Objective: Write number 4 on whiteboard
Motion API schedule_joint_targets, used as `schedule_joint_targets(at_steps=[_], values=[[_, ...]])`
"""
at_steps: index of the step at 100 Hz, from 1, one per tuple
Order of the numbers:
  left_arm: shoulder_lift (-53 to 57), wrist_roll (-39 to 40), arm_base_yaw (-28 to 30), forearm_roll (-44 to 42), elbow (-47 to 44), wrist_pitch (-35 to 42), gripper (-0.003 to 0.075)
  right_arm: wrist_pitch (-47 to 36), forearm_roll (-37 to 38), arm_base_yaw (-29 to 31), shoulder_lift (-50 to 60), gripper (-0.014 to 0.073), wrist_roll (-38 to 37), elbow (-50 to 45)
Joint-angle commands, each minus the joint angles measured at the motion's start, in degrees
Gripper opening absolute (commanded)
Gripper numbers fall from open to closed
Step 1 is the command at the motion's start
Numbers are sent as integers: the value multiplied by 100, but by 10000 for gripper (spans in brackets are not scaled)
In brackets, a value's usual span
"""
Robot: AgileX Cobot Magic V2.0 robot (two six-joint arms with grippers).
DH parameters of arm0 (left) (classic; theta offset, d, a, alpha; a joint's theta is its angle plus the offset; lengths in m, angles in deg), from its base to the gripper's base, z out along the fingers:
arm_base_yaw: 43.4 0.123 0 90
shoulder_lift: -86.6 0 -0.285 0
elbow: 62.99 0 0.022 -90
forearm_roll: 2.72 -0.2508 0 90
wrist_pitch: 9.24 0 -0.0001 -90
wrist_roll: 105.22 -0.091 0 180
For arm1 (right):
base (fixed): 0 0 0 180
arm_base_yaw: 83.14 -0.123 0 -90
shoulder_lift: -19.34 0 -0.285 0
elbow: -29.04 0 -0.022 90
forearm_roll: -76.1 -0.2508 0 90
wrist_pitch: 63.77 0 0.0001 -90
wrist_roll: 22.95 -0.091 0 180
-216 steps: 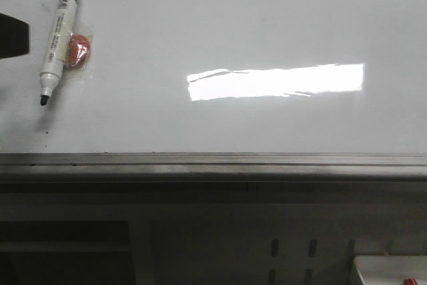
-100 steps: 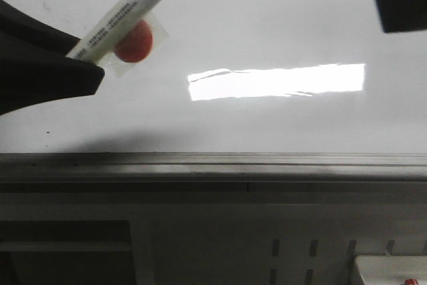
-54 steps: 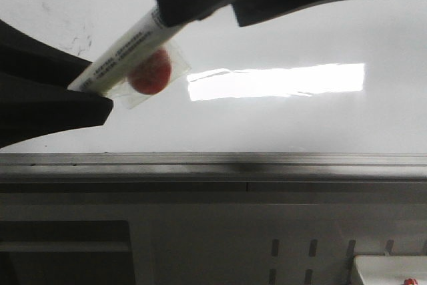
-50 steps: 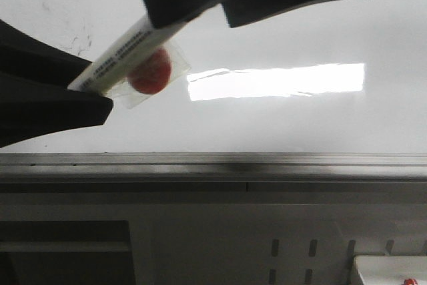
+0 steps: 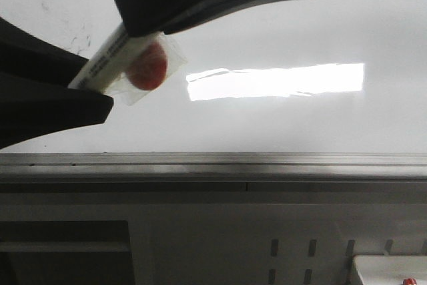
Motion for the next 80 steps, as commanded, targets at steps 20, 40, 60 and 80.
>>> schedule_joint_targets(at_steps=[20,40,60,80], values=[[770,49,76,1931,143,-552,556,-167,223,330,-6,-64,69,531],[1460,49,76,2800,143,-916,532,395,681,838,-398,-64,69,1466],[1607,49,159,3001,143,-1113,532,395,755,1265,-835,-64,69,2072],[1607,49,167,3001,143,-1113,532,535,762,1347,-1140,-64,69,1958]])
